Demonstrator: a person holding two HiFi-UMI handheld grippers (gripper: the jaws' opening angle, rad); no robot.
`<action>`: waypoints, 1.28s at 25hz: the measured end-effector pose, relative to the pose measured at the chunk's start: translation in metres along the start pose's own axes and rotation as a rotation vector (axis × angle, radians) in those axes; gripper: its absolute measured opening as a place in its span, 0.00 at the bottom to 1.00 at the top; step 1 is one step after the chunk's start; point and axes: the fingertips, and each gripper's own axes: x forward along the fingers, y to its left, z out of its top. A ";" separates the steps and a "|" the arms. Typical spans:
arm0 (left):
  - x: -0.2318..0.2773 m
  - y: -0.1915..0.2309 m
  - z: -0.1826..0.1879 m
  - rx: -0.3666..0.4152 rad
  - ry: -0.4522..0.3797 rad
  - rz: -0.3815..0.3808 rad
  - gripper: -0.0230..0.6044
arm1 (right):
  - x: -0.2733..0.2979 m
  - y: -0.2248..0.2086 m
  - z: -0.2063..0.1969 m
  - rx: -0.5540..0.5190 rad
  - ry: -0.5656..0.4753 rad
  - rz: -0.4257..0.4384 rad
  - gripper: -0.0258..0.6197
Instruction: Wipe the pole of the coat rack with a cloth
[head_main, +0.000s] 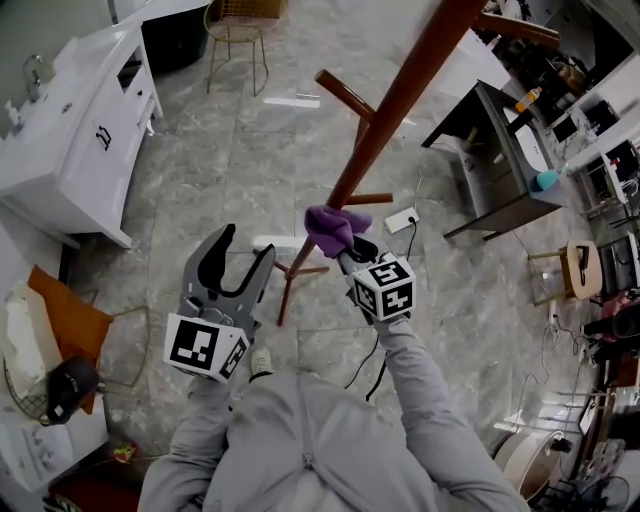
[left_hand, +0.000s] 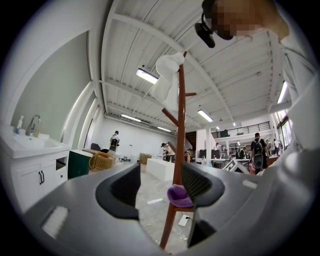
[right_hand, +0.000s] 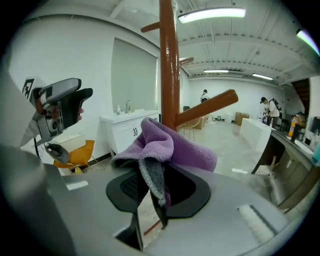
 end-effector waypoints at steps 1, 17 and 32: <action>0.000 0.000 0.000 -0.001 0.001 0.001 0.48 | 0.000 -0.002 -0.005 0.009 0.016 0.000 0.17; 0.002 -0.010 -0.004 0.000 0.015 -0.009 0.48 | -0.008 -0.031 -0.065 0.058 0.151 -0.098 0.16; 0.004 -0.032 -0.002 0.007 0.014 -0.045 0.48 | -0.124 -0.039 -0.008 0.164 -0.184 -0.201 0.14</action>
